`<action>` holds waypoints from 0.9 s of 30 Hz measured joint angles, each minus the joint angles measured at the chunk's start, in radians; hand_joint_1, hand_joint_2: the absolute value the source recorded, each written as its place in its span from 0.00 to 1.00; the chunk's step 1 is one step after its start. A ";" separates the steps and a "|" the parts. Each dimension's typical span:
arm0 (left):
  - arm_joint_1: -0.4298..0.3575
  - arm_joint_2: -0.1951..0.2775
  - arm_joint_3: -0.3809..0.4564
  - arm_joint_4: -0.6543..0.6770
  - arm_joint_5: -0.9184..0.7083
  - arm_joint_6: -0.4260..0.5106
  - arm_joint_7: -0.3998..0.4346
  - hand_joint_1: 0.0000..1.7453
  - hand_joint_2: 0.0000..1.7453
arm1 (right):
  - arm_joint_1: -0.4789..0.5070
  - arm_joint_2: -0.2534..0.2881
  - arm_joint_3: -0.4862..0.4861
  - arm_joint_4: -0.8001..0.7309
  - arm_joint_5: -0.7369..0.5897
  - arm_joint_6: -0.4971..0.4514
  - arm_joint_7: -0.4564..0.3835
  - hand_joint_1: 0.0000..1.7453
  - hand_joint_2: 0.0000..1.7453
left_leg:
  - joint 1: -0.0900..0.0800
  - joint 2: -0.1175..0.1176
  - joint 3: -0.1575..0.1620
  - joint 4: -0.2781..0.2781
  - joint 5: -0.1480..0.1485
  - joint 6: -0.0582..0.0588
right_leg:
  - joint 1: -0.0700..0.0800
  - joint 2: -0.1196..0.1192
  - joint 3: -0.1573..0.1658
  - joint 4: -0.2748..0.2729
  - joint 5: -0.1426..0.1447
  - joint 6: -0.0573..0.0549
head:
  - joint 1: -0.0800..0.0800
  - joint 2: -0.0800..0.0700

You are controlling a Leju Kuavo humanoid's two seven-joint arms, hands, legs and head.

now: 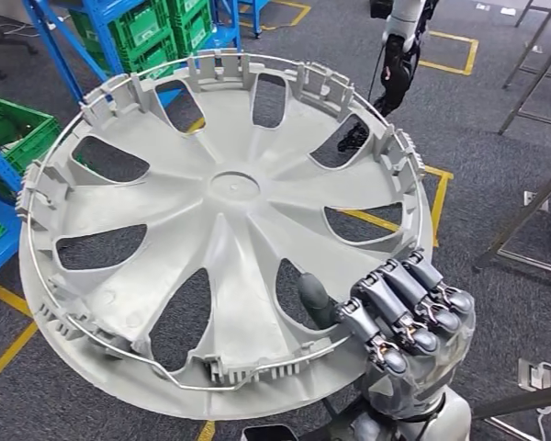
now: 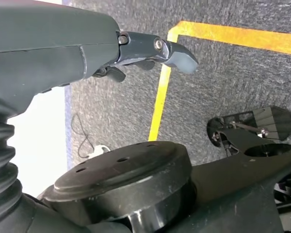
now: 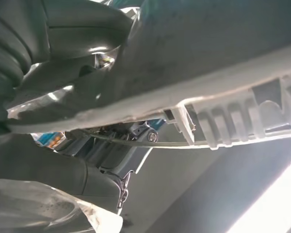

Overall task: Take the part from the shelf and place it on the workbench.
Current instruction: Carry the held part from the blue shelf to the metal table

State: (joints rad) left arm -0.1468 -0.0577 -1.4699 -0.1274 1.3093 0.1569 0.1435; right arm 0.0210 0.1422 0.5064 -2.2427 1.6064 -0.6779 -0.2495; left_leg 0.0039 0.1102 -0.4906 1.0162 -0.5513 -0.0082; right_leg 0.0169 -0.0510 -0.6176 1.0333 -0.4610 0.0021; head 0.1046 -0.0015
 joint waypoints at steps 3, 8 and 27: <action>-0.001 0.001 -0.001 0.000 0.000 0.002 -0.002 0.00 1.00 | 0.007 0.007 -0.004 -0.002 0.000 0.000 -0.006 1.00 1.00 | 0.002 -0.040 -0.013 0.051 -0.043 -0.013 | -0.010 0.032 0.008 -0.016 0.007 -0.014 | -0.005 0.000; -0.010 0.002 -0.002 0.000 0.003 0.003 -0.009 0.00 1.00 | 0.014 0.011 -0.007 -0.003 0.001 0.000 -0.009 1.00 1.00 | 0.000 -0.107 -0.110 0.262 -0.104 -0.018 | -0.010 0.096 0.017 -0.017 0.006 -0.022 | -0.008 0.000; 0.000 -0.008 -0.011 0.000 -0.001 0.003 -0.009 0.00 1.00 | 0.014 0.018 -0.016 -0.006 0.001 0.000 -0.027 1.00 1.00 | 0.005 -0.028 0.008 -0.011 0.004 0.016 | -0.013 -0.006 -0.026 0.039 0.008 0.028 | 0.005 0.000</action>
State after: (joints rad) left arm -0.1466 -0.0658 -1.4812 -0.1271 1.3079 0.1599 0.1347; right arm 0.0347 0.1605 0.4909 -2.2492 1.6075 -0.6779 -0.2766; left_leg 0.0093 0.0826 -0.4825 1.0052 -0.5476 0.0075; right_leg 0.0043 -0.0570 -0.6433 1.0723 -0.4528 0.0297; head 0.1092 -0.0014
